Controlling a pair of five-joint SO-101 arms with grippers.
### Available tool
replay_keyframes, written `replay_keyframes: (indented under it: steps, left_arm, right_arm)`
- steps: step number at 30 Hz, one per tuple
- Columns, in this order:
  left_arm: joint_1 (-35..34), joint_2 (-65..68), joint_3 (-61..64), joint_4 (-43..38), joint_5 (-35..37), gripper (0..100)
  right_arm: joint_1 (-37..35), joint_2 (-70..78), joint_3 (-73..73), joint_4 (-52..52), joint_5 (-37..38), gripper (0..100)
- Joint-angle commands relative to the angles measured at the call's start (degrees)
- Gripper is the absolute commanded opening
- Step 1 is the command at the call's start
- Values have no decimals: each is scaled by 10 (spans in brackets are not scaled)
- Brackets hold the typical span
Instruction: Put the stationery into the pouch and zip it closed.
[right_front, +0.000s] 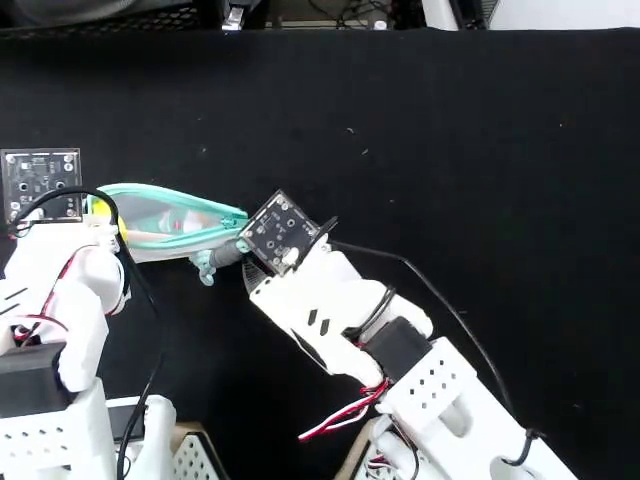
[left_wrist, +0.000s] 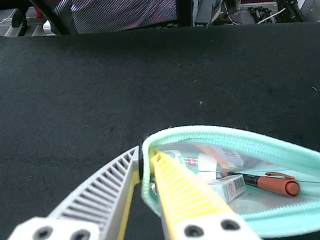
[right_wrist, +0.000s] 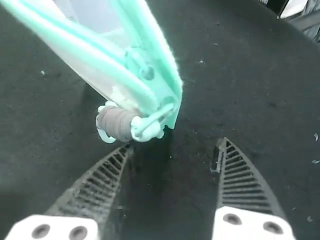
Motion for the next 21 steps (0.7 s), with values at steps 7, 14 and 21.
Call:
replay_keyframes:
  steps: [7, 14, 21]
  left_arm:
    - [11, 17, 72, 5, -6, 30]
    - [11, 17, 73, 6, -6, 30]
    - [11, 17, 73, 7, -6, 30]
  right_arm:
    - [127, -7, -2, -3, -105, 241]
    - [61, -8, -3, 16, -98, 243]
    - [-17, -8, -12, 61, -25, 241]
